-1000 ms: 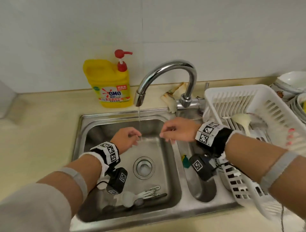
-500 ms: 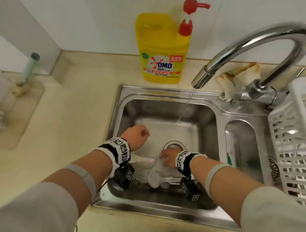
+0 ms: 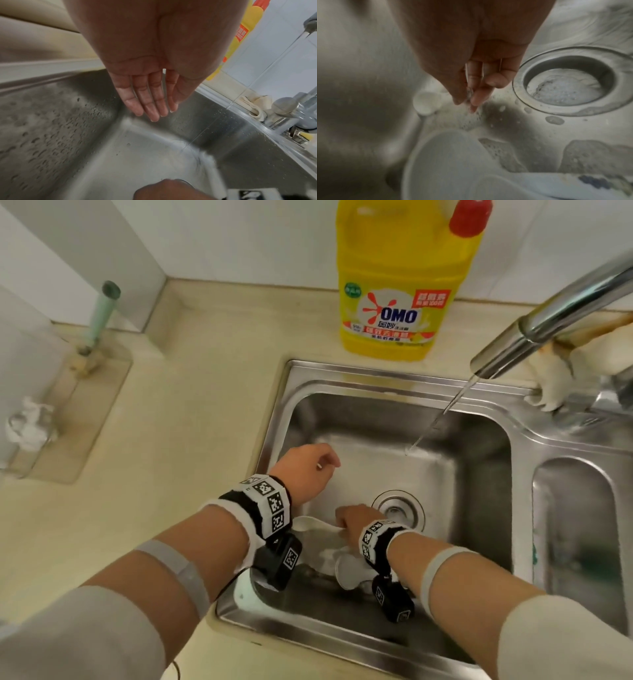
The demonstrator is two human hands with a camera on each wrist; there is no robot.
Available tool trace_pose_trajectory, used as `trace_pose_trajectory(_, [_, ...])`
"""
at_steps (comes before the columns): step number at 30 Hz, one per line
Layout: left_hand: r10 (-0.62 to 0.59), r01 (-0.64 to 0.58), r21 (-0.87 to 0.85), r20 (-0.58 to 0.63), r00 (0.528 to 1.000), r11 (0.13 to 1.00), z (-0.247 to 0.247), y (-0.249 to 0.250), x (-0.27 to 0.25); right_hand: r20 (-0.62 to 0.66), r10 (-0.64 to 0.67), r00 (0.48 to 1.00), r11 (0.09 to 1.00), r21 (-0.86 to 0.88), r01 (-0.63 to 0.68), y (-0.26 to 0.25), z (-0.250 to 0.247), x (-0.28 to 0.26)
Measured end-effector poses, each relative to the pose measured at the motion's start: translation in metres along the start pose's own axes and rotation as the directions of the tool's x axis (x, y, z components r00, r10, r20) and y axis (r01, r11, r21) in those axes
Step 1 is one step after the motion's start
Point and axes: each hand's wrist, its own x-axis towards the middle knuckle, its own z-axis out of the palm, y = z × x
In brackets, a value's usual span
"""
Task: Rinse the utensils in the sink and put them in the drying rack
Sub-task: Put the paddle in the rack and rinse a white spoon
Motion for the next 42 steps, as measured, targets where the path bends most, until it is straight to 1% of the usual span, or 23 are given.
trace_pose_trajectory(2, [-0.012,0.012,0.012,0.03,0.999,1.0,0.0,0.004,0.007,-0.116,0.078,0.99,0.977,0.207,-0.052,0.008,-0.01,-0.012])
trace_pose_trajectory(3, [-0.014,0.013,0.012,0.045,0.999,1.0,0.001,0.008,0.012,-0.182,0.132,0.974,0.944,0.323,-0.068,0.012,-0.015,-0.019])
trace_pose_trajectory(4, [-0.014,0.013,0.009,0.053,0.999,1.0,0.002,0.011,0.016,-0.241,0.192,0.951,0.906,0.417,-0.077,0.018,-0.022,-0.027])
trace_pose_trajectory(6, [-0.006,0.006,-0.002,0.063,0.998,1.0,0.005,0.022,0.027,-0.341,0.3,0.891,0.837,0.543,-0.074,0.032,-0.038,-0.045])
trace_pose_trajectory(8, [0.007,-0.007,-0.004,0.071,0.997,1.0,0.006,0.033,0.037,-0.396,0.381,0.836,0.751,0.66,-0.029,0.049,-0.055,-0.063])
trace_pose_trajectory(10, [0.043,-0.043,0.001,0.084,0.996,0.999,0.007,0.044,0.047,-0.45,0.433,0.781,0.68,0.732,0.044,0.065,-0.074,-0.083])
trace_pose_trajectory(12, [0.067,-0.065,-0.022,0.08,0.995,0.998,0.009,0.058,0.057,-0.478,0.491,0.729,0.584,0.801,0.132,0.076,-0.092,-0.105])
trace_pose_trajectory(14, [0.067,-0.059,-0.119,0.06,0.996,0.991,0.011,0.074,0.064,-0.496,0.53,0.687,0.51,0.835,0.21,0.083,-0.108,-0.125])
trace_pose_trajectory(15, [0.065,-0.05,-0.23,0.06,0.996,0.972,0.012,0.083,0.066,-0.507,0.539,0.673,0.484,0.84,0.246,0.086,-0.115,-0.132])
trace_pose_trajectory(16, [0.068,-0.038,-0.369,0.068,0.995,0.929,0.013,0.092,0.068,-0.512,0.544,0.664,0.458,0.845,0.277,0.089,-0.12,-0.138])
trace_pose_trajectory(17, [0.077,-0.03,-0.489,0.076,0.994,0.872,0.015,0.099,0.068,-0.51,0.552,0.66,0.425,0.853,0.303,0.092,-0.125,-0.142])
trace_pose_trajectory(18, [0.082,-0.032,-0.562,0.064,0.995,0.827,0.016,0.107,0.07,-0.498,0.564,0.659,0.386,0.864,0.322,0.095,-0.129,-0.144])
trace_pose_trajectory(21, [0.067,-0.042,-0.627,0.016,0.998,0.778,0.021,0.123,0.075,-0.458,0.593,0.662,0.237,0.885,0.4,0.097,-0.139,-0.148])
trace_pose_trajectory(23, [0.045,-0.017,-0.655,0.026,0.999,0.755,0.022,0.129,0.078,-0.463,0.61,0.643,0.18,0.871,0.456,0.095,-0.146,-0.151])
trace_pose_trajectory(25, [0.044,0.009,-0.681,0.061,0.997,0.732,0.024,0.129,0.081,-0.461,0.628,0.626,0.148,0.861,0.486,0.093,-0.15,-0.152])
trace_pose_trajectory(27, [0.069,0.007,-0.686,0.084,0.994,0.727,0.024,0.128,0.082,-0.457,0.635,0.623,0.129,0.858,0.498,0.093,-0.154,-0.152])
trace_pose_trajectory(29, [0.085,-0.01,-0.676,0.078,0.993,0.737,0.024,0.128,0.082,-0.459,0.637,0.619,0.131,0.856,0.5,0.093,-0.156,-0.151])
trace_pose_trajectory(31, [0.076,-0.009,-0.669,0.071,0.995,0.743,0.023,0.128,0.08,-0.458,0.64,0.617,0.126,0.855,0.504,0.093,-0.157,-0.15])
trace_pose_trajectory(34, [0.067,-0.002,-0.685,0.069,0.995,0.729,0.023,0.127,0.077,-0.456,0.64,0.619,0.118,0.854,0.508,0.092,-0.157,-0.148])
trace_pose_trajectory(36, [0.081,-0.014,-0.7,0.062,0.995,0.714,0.024,0.122,0.076,-0.456,0.628,0.631,0.116,0.856,0.504,0.093,-0.155,-0.145])
trace_pose_trajectory(38, [0.108,-0.061,-0.663,0.03,0.994,0.746,0.023,0.115,0.074,-0.464,0.605,0.647,0.12,0.857,0.502,0.093,-0.151,-0.142])
trace_pose_trajectory(40, [0.108,-0.08,-0.631,0.006,0.994,0.772,0.022,0.109,0.073,-0.46,0.589,0.665,0.111,0.861,0.497,0.09,-0.147,-0.138])
trace_pose_trajectory(42, [0.074,-0.052,-0.67,0.005,0.997,0.74,0.019,0.104,0.071,-0.437,0.58,0.688,0.071,0.868,0.491,0.087,-0.147,-0.134])
